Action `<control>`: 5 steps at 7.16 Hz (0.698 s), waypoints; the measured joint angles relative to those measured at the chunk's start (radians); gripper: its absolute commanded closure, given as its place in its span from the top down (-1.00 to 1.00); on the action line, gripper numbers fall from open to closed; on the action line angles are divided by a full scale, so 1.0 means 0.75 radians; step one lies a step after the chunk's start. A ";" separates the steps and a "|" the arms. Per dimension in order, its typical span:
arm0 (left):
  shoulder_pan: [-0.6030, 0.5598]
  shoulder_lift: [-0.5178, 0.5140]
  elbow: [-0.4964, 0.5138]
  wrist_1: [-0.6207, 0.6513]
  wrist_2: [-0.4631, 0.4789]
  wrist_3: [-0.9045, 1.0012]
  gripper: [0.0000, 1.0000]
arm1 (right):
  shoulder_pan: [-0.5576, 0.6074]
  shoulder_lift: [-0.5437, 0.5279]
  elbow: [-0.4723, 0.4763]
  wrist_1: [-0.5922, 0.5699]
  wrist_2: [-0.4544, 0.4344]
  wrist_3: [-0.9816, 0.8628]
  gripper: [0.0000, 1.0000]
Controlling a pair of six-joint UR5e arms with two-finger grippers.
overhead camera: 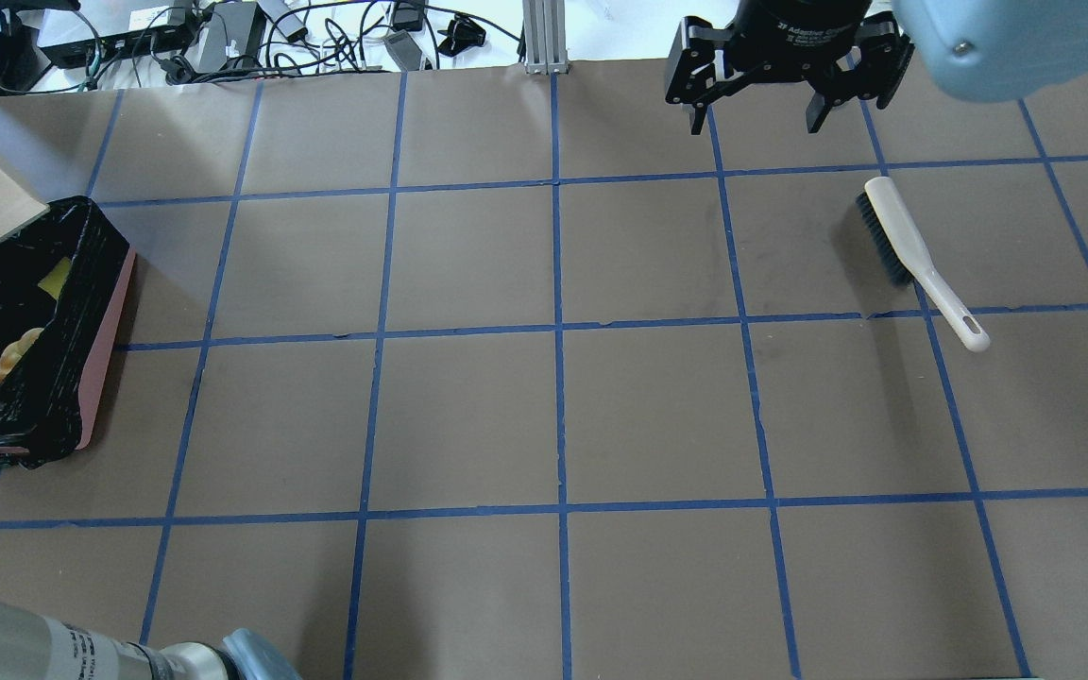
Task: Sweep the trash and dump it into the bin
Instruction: 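Hold the dustpan tipped over the bin with the left gripper while the right gripper rises, then bring the empty dustpan back down onto the table with the left gripper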
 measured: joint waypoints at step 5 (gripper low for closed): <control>-0.436 0.011 -0.035 -0.050 0.359 -1.084 -1.00 | 0.007 -0.105 0.124 0.032 0.044 0.016 1.00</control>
